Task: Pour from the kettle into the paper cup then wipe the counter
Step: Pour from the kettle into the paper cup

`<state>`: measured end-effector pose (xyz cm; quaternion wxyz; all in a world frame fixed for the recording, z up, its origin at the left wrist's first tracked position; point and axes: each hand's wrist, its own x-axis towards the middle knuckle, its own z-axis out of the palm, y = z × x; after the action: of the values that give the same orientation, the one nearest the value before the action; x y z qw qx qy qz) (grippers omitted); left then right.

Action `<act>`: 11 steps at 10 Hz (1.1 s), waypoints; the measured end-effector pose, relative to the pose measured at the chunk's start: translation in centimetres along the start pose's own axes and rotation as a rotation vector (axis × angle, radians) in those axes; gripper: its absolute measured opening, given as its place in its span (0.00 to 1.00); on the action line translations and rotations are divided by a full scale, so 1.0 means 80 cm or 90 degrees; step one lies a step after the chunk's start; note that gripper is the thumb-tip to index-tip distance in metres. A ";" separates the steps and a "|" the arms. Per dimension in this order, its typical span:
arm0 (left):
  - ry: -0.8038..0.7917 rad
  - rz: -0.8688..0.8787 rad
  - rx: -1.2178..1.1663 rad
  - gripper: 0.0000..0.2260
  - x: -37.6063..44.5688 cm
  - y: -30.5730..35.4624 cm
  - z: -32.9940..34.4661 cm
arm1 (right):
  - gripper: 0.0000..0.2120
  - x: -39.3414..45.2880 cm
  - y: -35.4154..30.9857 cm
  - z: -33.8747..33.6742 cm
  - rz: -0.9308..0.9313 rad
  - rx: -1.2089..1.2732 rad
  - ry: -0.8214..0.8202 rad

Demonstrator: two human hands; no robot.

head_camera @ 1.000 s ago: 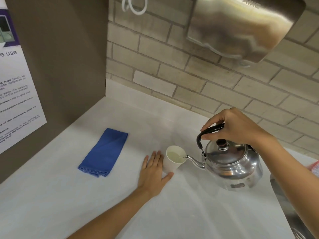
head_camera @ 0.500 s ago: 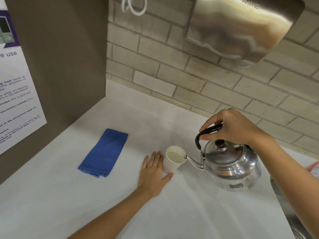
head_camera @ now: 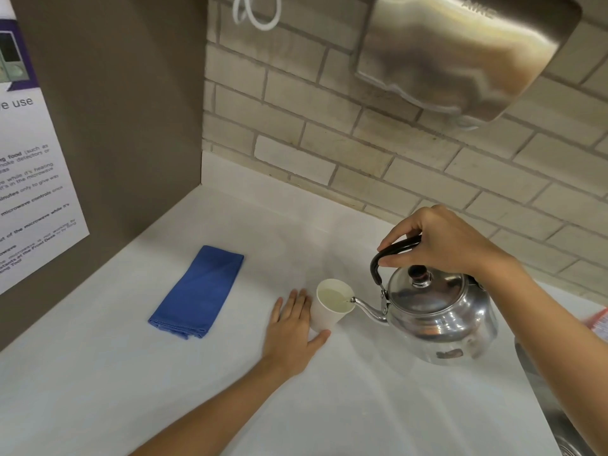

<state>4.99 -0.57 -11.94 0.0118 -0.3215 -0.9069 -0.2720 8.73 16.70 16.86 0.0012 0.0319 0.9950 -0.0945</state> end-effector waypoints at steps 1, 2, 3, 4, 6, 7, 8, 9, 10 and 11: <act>-0.003 0.000 0.001 0.35 0.000 0.000 0.000 | 0.12 0.000 0.000 0.000 0.000 -0.004 -0.001; -0.004 0.000 0.001 0.35 0.000 0.000 0.000 | 0.12 0.000 0.001 0.001 -0.001 0.001 -0.002; -0.005 0.000 0.001 0.35 0.000 0.000 0.000 | 0.11 -0.001 0.002 0.002 -0.002 0.004 -0.002; -0.005 -0.001 -0.003 0.35 0.001 0.000 0.000 | 0.11 0.000 0.003 0.003 0.003 0.005 -0.002; -0.002 0.000 -0.002 0.36 0.000 -0.001 0.000 | 0.11 0.001 0.003 0.004 -0.003 0.002 -0.001; -0.001 0.001 0.003 0.35 0.000 -0.001 0.001 | 0.11 0.003 0.003 0.005 -0.004 0.002 -0.003; 0.001 0.000 -0.001 0.35 0.001 -0.001 0.002 | 0.12 0.003 0.004 0.005 -0.007 0.003 -0.002; 0.003 0.003 -0.002 0.35 0.001 -0.002 0.004 | 0.12 0.003 0.003 0.005 -0.007 0.000 -0.001; 0.010 0.005 -0.009 0.35 0.001 -0.003 0.004 | 0.12 0.003 0.002 0.004 -0.006 -0.006 -0.002; 0.013 0.005 -0.004 0.36 0.000 -0.003 0.005 | 0.12 0.003 0.002 0.003 -0.007 -0.012 -0.002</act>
<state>4.90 -0.49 -12.39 0.0211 -0.3224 -0.9046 -0.2779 8.48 16.84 16.61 0.0025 0.0263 0.9960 -0.0855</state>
